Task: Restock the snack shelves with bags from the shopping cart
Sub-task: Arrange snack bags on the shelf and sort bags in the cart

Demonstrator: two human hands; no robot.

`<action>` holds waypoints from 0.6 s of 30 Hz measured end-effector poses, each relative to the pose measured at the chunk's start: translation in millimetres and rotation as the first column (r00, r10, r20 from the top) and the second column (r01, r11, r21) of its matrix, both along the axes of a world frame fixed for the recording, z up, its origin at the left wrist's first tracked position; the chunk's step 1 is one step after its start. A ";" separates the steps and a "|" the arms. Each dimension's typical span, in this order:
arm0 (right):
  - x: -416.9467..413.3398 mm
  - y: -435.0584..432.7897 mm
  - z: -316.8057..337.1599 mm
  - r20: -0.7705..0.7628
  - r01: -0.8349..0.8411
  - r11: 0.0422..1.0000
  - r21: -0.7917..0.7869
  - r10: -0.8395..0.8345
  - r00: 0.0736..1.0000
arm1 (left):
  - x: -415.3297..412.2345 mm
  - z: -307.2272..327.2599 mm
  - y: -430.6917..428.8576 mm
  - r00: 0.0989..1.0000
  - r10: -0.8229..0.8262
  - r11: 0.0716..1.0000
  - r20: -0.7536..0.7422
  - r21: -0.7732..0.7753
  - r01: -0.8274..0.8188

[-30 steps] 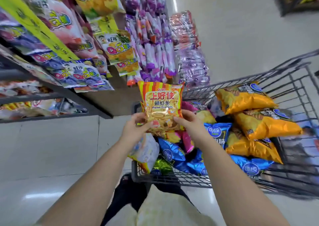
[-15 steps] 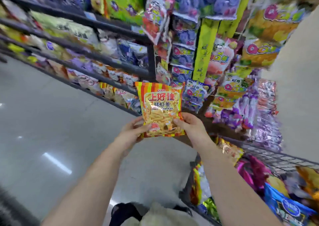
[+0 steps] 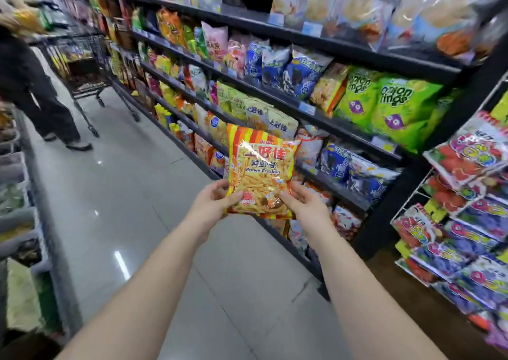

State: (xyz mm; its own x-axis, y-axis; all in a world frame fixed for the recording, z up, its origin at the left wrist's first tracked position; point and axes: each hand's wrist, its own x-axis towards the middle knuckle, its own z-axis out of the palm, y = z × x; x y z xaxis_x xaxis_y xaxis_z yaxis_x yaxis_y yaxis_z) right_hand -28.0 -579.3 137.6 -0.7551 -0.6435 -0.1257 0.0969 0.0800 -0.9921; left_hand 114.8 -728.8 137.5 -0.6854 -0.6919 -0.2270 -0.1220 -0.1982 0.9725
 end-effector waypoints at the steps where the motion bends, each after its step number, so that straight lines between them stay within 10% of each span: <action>1: 0.7 -20.1 9.3 -0.018 0.004 1.000 -0.014 -0.005 1.000 | 1.3 6.7 -19.2 1.000 0.011 1.000 -0.014 -0.014 -0.011; 18: -118.2 -362.6 178.7 -0.328 -0.075 0.953 -0.292 -0.026 0.944 | -109.9 177.3 -347.3 0.976 0.157 0.866 -0.152 -0.453 -0.210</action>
